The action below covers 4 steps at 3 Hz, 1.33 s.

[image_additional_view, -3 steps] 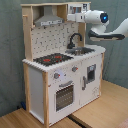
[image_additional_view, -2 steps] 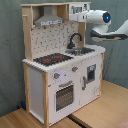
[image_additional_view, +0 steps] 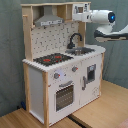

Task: Play with the kitchen

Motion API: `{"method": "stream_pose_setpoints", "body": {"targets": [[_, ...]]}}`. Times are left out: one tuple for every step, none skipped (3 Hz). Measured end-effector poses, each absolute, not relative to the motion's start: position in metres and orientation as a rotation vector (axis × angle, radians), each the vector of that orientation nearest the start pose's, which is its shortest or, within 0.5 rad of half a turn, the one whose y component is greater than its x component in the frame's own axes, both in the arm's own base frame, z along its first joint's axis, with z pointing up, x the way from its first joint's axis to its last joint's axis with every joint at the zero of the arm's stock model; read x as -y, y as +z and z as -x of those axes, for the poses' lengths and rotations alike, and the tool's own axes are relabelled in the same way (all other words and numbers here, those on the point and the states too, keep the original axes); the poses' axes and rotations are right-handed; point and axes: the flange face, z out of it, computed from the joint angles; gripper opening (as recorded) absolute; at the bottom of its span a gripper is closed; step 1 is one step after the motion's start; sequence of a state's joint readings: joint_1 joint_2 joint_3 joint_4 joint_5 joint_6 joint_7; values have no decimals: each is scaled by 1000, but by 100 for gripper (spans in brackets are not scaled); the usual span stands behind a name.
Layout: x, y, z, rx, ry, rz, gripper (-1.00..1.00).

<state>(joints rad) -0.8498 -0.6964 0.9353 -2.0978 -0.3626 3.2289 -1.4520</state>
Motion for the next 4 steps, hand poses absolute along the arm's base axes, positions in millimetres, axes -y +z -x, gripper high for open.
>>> {"method": "stream_pose_setpoints", "body": {"targets": [[-241, 710, -425, -1484, 631, -616, -100], [-234, 709, -411, -1484, 646, -614, -100], [-234, 714, -402, -1470, 655, -603, -100], [-235, 716, -400, -1466, 656, -599, 100]]}}
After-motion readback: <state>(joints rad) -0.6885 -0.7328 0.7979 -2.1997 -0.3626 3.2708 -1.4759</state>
